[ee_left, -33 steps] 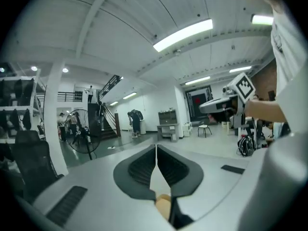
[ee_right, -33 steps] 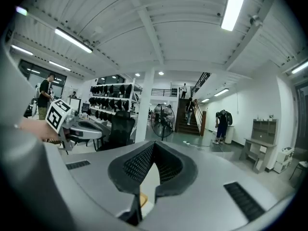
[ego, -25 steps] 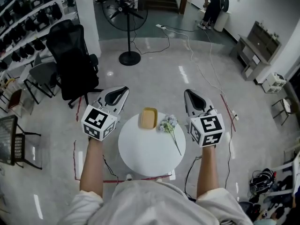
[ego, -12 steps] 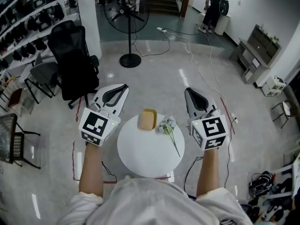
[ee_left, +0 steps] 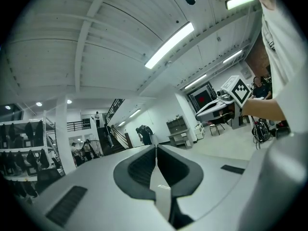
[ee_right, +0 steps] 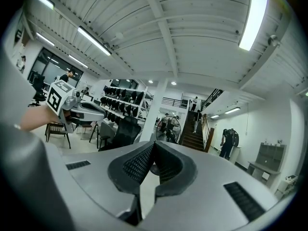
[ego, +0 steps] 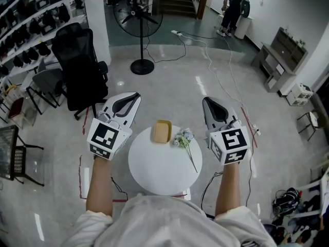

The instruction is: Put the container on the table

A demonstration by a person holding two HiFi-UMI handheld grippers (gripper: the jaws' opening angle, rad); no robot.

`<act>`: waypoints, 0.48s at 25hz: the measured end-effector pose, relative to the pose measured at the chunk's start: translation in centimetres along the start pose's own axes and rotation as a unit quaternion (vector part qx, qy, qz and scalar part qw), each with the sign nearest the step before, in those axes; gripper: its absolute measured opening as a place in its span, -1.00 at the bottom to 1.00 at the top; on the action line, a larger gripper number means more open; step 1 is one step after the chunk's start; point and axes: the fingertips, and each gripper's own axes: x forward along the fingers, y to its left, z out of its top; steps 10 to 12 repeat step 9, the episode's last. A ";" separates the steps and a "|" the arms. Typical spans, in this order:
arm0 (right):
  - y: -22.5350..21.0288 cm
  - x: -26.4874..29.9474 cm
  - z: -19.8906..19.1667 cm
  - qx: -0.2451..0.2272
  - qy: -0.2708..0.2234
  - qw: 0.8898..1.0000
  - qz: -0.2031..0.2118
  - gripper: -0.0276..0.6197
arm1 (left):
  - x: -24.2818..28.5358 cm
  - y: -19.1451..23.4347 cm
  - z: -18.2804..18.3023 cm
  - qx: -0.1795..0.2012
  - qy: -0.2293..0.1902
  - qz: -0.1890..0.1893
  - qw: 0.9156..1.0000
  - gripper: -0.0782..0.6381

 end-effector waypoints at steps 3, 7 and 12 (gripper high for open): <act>0.1 0.0 0.0 0.001 0.002 1.000 0.000 -0.88 | 0.0 0.1 0.0 0.002 0.001 -0.001 1.000 -0.70; 0.3 0.3 0.0 0.001 0.004 1.000 0.000 -0.88 | 0.0 0.3 -0.1 0.005 0.001 -0.003 1.000 -0.70; 0.4 0.5 -0.2 0.000 0.005 1.000 0.000 -0.88 | 0.1 0.4 -0.3 0.005 0.001 -0.004 1.000 -0.70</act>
